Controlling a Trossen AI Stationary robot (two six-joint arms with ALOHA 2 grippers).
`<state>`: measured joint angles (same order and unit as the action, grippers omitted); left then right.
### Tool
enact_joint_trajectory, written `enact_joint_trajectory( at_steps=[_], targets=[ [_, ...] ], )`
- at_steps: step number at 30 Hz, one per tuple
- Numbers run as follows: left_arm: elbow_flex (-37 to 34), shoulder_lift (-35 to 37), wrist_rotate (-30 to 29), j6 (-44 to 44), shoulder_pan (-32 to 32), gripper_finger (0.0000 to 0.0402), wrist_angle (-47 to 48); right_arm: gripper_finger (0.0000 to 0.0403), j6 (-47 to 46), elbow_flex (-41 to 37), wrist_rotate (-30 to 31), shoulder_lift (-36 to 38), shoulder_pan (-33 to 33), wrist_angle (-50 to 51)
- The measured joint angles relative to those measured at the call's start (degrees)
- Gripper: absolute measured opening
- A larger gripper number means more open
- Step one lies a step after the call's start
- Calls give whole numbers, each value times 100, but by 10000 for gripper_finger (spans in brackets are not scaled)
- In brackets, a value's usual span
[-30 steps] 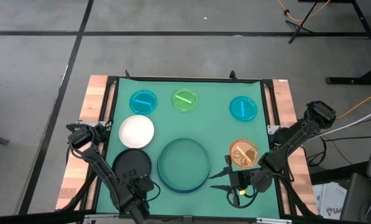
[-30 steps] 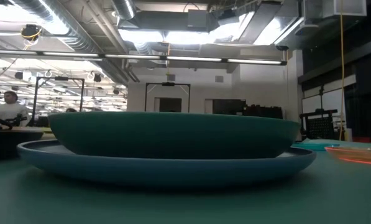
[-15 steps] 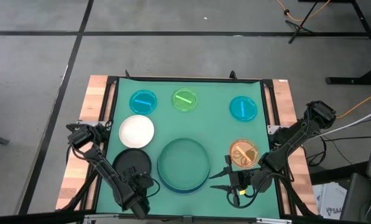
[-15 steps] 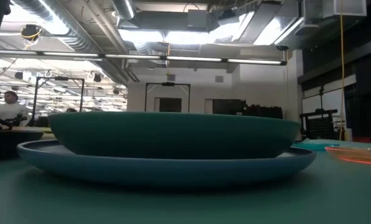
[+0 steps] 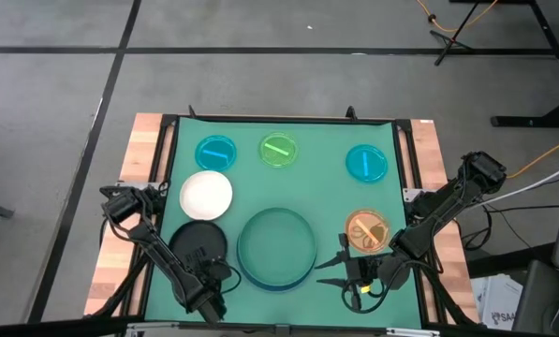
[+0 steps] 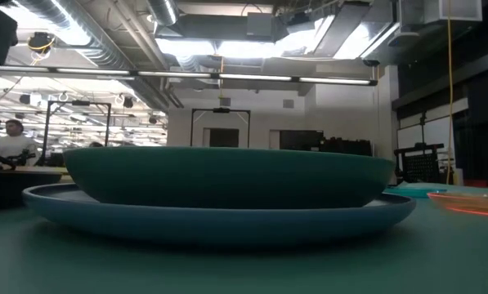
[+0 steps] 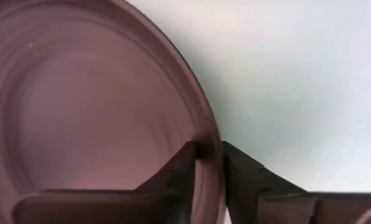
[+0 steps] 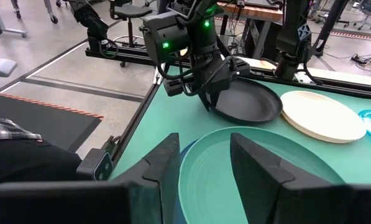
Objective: Stack plastic plates
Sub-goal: Stack the black plate on top of the green plate
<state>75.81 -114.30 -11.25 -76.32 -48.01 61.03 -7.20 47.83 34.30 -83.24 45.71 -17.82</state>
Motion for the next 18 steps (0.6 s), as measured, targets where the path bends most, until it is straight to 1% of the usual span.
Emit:
enact_joint_trajectory(
  at_steps=[3,6,18],
  targets=[
    [0,0,-29,0,0,27,33,134,0,0,0,0,0,1],
    [2,2,-90,2,0,13,63,134,0,0,0,0,0,2],
    [11,2,4,-34,-19,10,196,134,0,0,0,0,0,0]
  ],
)
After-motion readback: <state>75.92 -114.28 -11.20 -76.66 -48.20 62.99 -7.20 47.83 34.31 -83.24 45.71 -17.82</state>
